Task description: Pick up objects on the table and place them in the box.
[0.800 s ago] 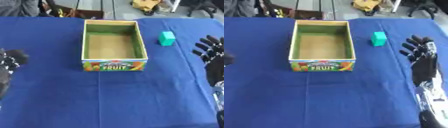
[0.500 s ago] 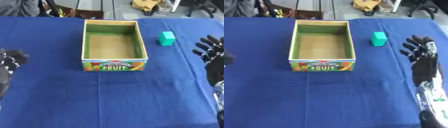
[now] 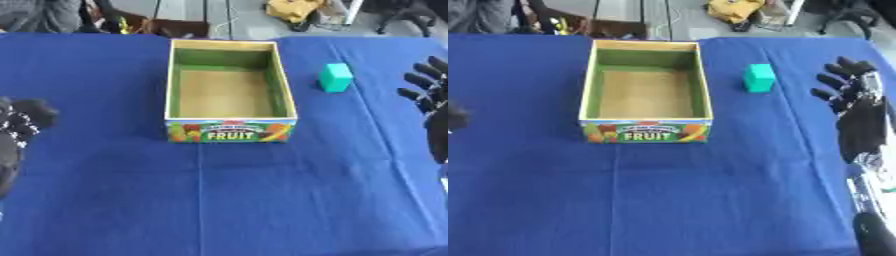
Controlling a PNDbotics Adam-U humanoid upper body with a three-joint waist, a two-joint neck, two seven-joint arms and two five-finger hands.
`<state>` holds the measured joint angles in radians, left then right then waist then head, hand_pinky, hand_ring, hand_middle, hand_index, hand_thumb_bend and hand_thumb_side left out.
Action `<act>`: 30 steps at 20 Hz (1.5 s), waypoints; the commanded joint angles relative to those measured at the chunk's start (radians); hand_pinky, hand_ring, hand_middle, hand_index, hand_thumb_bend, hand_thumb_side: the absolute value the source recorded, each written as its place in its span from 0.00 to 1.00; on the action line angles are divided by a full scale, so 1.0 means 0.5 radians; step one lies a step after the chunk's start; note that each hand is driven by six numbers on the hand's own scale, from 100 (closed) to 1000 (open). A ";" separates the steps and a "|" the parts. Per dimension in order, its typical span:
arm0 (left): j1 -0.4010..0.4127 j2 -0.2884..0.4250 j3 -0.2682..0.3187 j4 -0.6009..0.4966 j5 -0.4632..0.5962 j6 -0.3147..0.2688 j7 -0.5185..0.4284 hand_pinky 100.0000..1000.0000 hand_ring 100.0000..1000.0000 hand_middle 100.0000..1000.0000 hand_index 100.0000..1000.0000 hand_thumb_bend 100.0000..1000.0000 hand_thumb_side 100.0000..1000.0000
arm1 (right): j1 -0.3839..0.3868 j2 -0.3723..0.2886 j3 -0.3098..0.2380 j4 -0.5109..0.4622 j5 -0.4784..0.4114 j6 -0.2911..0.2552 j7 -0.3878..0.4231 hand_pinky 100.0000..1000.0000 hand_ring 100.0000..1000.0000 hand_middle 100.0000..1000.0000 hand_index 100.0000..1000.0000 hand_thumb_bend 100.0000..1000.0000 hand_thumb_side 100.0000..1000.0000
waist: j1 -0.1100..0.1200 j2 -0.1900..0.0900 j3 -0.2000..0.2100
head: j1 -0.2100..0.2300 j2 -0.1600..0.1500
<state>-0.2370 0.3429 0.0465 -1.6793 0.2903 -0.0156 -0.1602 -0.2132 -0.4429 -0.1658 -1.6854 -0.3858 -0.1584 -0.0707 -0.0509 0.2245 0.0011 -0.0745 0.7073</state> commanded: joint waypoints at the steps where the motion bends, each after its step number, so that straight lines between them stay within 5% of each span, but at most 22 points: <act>1: -0.019 0.040 -0.007 -0.032 0.001 -0.001 -0.004 0.81 0.72 0.55 0.66 0.35 1.00 | -0.081 -0.266 -0.011 0.070 0.082 -0.036 0.056 0.74 0.80 0.75 0.87 0.00 0.74 | 0.004 -0.039 0.006 | 0.001 0.000; 9: -0.018 0.039 -0.015 -0.030 0.004 -0.002 -0.011 0.81 0.72 0.55 0.66 0.34 1.00 | -0.371 -0.719 0.078 0.551 0.283 -0.157 0.411 0.77 0.84 0.81 0.97 0.00 0.59 | 0.017 -0.047 0.030 | -0.024 0.008; 13: -0.022 0.039 -0.026 -0.030 0.005 -0.002 -0.022 0.81 0.72 0.55 0.67 0.34 1.00 | -0.570 -0.849 0.130 0.877 0.497 -0.270 0.637 0.80 0.88 0.87 1.00 0.05 0.37 | 0.023 -0.054 0.065 | -0.043 0.011; 24: -0.064 0.068 -0.058 -0.035 -0.002 -0.001 -0.054 0.81 0.72 0.55 0.67 0.34 1.00 | -1.028 -0.902 0.184 1.608 1.395 -0.602 0.851 0.84 0.93 0.92 1.00 0.39 0.20 | -0.016 -0.022 0.229 | -0.099 0.001; 30: -0.100 0.084 -0.074 -0.047 -0.007 0.001 -0.071 0.81 0.72 0.55 0.66 0.33 1.00 | -1.132 -0.900 0.165 1.767 1.781 -0.679 0.786 0.85 0.94 0.93 1.00 0.39 0.20 | -0.053 0.003 0.344 | -0.150 -0.023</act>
<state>-0.2720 0.3552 0.0122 -1.6799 0.2896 -0.0137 -0.1898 -0.7604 -0.8418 -0.0727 -0.8082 0.4671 -0.4884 0.3295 -0.0809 0.2407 0.1782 -0.1423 0.7088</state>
